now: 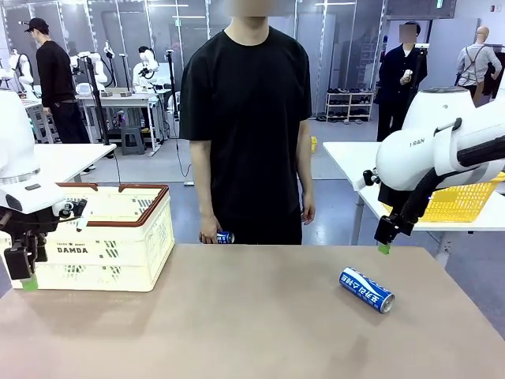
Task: Place the drinks into the Shopping basket.
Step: Pick up one drink and place it into the Shopping basket.
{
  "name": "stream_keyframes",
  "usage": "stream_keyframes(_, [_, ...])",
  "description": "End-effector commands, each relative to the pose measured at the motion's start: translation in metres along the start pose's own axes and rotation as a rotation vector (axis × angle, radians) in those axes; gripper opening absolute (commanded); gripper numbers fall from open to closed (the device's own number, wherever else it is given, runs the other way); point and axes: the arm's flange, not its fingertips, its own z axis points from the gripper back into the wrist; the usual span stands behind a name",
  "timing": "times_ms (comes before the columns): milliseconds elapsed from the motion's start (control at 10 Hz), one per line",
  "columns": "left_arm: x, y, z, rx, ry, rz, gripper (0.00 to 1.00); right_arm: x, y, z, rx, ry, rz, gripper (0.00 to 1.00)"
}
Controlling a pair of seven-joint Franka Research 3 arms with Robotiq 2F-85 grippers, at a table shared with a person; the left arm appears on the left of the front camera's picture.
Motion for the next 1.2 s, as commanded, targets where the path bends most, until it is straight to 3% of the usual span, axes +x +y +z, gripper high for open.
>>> stream_keyframes(0, [0.000, -0.004, 0.000, 0.000, -0.002, 0.016, 0.90, 0.003, 0.005, 0.002, 0.029, -0.008, -0.023, 1.00])
stream_keyframes(700, [0.000, -0.004, 0.000, 0.000, -0.002, 0.016, 0.90, 0.013, 0.019, -0.070, 0.032, -0.027, -0.031, 1.00])
stream_keyframes(1100, [0.000, -0.004, 0.000, 0.000, -0.002, 0.016, 0.90, 0.019, 0.018, -0.111, 0.054, 0.029, -0.035, 1.00])
